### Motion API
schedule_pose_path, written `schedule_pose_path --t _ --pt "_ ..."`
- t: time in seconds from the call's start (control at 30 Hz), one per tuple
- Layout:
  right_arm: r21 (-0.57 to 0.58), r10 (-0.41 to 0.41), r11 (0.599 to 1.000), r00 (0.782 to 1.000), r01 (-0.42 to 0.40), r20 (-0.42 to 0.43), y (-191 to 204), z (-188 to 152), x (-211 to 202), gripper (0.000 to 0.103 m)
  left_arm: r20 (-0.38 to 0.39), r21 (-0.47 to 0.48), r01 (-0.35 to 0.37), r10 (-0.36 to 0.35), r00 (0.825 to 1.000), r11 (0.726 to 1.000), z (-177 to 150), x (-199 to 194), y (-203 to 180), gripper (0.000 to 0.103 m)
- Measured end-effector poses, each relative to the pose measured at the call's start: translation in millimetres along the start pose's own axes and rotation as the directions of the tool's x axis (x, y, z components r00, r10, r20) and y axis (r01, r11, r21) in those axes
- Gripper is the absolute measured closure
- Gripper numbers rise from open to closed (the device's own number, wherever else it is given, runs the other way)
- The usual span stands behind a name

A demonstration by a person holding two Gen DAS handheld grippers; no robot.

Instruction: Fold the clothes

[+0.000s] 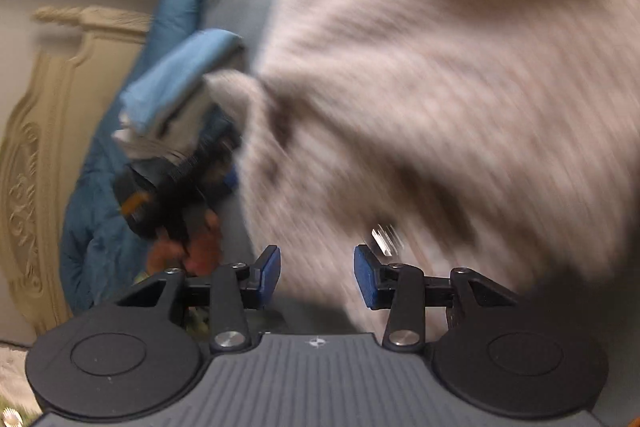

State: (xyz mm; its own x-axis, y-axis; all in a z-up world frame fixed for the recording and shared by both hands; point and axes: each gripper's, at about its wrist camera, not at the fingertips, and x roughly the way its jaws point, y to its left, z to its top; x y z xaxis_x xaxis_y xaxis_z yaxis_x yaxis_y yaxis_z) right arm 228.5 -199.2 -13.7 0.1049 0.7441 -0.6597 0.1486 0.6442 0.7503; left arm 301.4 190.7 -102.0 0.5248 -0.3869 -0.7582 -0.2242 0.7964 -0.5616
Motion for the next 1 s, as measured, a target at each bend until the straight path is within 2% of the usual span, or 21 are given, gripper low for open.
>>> schedule_pose_path --t 0.17,0.3,0.4,0.63,0.67,0.83,0.9,0.97,1.0 --pt "0.206 0.046 0.977 0.999 -0.051 0.029 -36.8 -36.1 -3.7 0.059 0.019 -0.099 -0.008 0.010 1.000 0.995 -14.3 -18.8 -5.5 0.048" --pt "0.343 0.086 0.933 0.993 -0.109 0.079 -61.7 -54.6 -1.5 0.059 0.041 -0.101 -0.029 0.034 0.999 0.994 -25.4 -35.1 -14.8 0.072" --pt "0.397 0.107 0.906 0.987 -0.146 0.119 -76.1 -58.2 5.2 0.058 0.069 -0.134 -0.021 0.031 0.997 0.991 -33.0 -51.6 -19.9 0.082" --pt "0.411 0.197 0.872 0.959 -0.267 0.204 -94.4 -37.1 38.3 0.055 0.145 -0.194 0.038 -0.010 0.989 0.980 -59.3 -95.7 -34.4 0.094" --pt "0.412 0.207 0.867 0.955 -0.280 0.213 -95.5 -34.5 42.2 0.055 0.162 -0.206 0.053 -0.019 0.987 0.977 -64.6 -104.9 -36.4 0.101" --pt "0.431 0.264 0.829 0.928 -0.357 0.262 -100.3 -25.8 61.7 0.056 0.266 -0.229 0.092 -0.029 0.964 0.969 -95.2 -142.7 -42.4 0.103" --pt "0.430 0.271 0.822 0.921 -0.372 0.278 -98.3 -24.0 68.1 0.060 0.274 -0.248 0.075 -0.005 0.962 0.966 -103.5 -144.6 -39.8 0.103" --pt "0.383 0.275 0.844 0.916 -0.375 0.291 -87.5 -21.2 58.3 0.072 0.272 -0.283 0.065 0.016 0.962 0.957 -109.5 -143.1 -33.5 0.103" --pt "0.357 0.278 0.855 0.913 -0.376 0.298 -81.4 -19.7 51.7 0.075 0.271 -0.301 0.059 0.026 0.962 0.952 -112.6 -142.4 -30.4 0.103"
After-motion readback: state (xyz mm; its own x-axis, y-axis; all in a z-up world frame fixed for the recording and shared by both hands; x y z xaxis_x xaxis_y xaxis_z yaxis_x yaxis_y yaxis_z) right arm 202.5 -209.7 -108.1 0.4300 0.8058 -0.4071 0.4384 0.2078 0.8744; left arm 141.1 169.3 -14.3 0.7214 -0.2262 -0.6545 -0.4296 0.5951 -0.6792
